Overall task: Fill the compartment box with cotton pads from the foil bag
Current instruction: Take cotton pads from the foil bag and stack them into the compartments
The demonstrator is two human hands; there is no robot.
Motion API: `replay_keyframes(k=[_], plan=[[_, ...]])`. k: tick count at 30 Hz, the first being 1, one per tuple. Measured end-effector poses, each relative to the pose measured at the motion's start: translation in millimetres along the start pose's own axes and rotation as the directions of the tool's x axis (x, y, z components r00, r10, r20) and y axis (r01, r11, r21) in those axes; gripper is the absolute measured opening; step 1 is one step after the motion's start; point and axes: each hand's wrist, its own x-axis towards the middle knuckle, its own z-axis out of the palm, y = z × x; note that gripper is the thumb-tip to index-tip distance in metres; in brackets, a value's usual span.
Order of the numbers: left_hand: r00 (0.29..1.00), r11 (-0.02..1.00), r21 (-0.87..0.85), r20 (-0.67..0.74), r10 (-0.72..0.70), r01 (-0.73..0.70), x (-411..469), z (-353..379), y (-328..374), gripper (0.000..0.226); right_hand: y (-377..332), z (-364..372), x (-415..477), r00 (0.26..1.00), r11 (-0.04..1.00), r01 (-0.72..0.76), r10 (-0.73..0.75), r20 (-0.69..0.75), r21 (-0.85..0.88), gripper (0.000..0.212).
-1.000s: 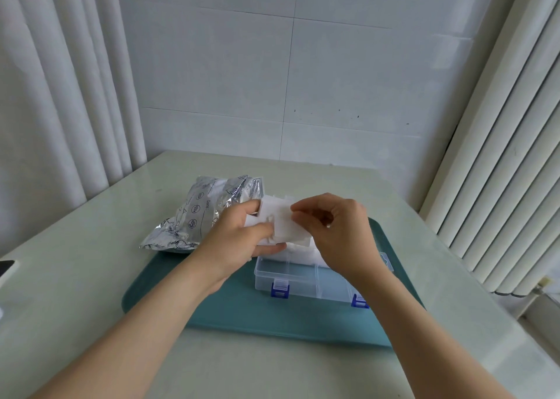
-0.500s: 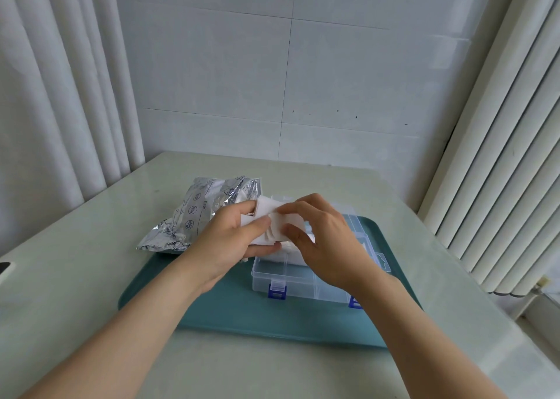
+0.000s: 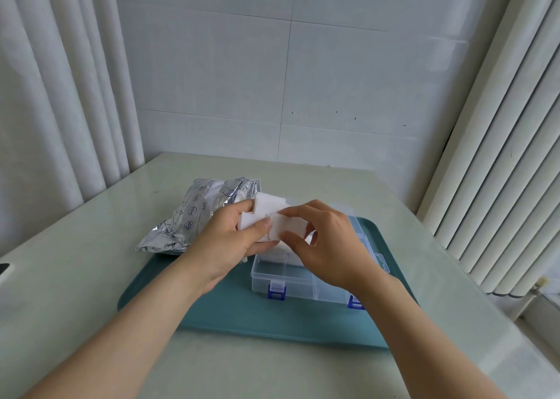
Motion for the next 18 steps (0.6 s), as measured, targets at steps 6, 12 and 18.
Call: replay_keyframes(k=[6,12,18], plan=[[0.996,1.000,0.014,-0.085,0.001,0.000,1.2,-0.9,-0.6,0.030,-2.0,-1.1,-0.4,0.998,0.999,0.036,-0.037,0.042,0.018,0.058],[0.996,1.000,0.025,-0.086,0.007,-0.005,1.1,-0.3,-1.2,0.030,-5.6,-8.8,1.1,0.999,0.996,0.051,-0.050,-0.007,0.076,0.047],[0.997,1.000,0.003,-0.077,0.018,-0.018,0.4,2.8,-0.8,0.031,-8.1,-8.7,1.4,0.999,0.989,0.036,-0.034,-0.018,0.141,0.035]])
